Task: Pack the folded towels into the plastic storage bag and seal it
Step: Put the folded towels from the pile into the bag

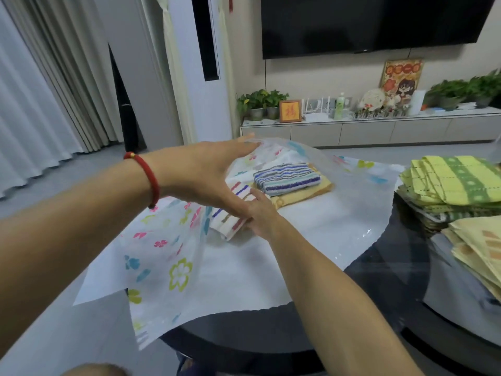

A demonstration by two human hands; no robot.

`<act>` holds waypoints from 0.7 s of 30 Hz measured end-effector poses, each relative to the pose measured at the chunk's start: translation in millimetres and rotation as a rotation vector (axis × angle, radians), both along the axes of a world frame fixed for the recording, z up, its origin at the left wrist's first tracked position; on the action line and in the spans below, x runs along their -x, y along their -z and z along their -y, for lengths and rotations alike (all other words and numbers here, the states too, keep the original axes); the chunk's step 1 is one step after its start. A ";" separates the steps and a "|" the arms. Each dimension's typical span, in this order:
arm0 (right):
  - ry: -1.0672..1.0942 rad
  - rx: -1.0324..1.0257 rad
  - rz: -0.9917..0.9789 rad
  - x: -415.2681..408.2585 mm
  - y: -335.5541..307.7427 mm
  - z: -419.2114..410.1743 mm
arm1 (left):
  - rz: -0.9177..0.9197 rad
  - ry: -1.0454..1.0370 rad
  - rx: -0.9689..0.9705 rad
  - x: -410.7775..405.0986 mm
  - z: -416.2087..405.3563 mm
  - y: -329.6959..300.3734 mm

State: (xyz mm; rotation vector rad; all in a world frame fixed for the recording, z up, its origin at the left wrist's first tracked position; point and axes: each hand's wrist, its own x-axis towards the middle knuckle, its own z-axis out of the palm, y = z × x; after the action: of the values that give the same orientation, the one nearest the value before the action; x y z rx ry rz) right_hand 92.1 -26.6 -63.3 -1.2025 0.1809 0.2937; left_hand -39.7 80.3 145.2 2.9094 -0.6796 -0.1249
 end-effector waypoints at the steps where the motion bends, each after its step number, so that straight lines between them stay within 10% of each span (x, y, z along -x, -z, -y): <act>1: -0.004 0.099 0.044 1.8 -2.6 6.0 | 0.002 0.001 0.001 0.5 0.8 3.1; 10: -0.194 1.007 0.415 72.8 -28.4 158.4 | 0.101 0.038 -0.007 6.0 26.1 33.7; 15: 0.145 1.361 0.483 127.8 -36.0 293.6 | 0.140 0.075 -0.009 1.1 55.2 53.4; 21: 0.468 1.796 -0.157 144.8 -6.2 443.6 | 0.159 0.070 -0.019 -4.4 81.7 73.2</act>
State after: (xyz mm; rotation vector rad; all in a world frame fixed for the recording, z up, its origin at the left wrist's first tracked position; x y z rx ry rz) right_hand -52.7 -470.1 -57.1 -2.8175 0.9786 -0.3268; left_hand -35.3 -1.4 72.0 2.9375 -0.8099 0.0937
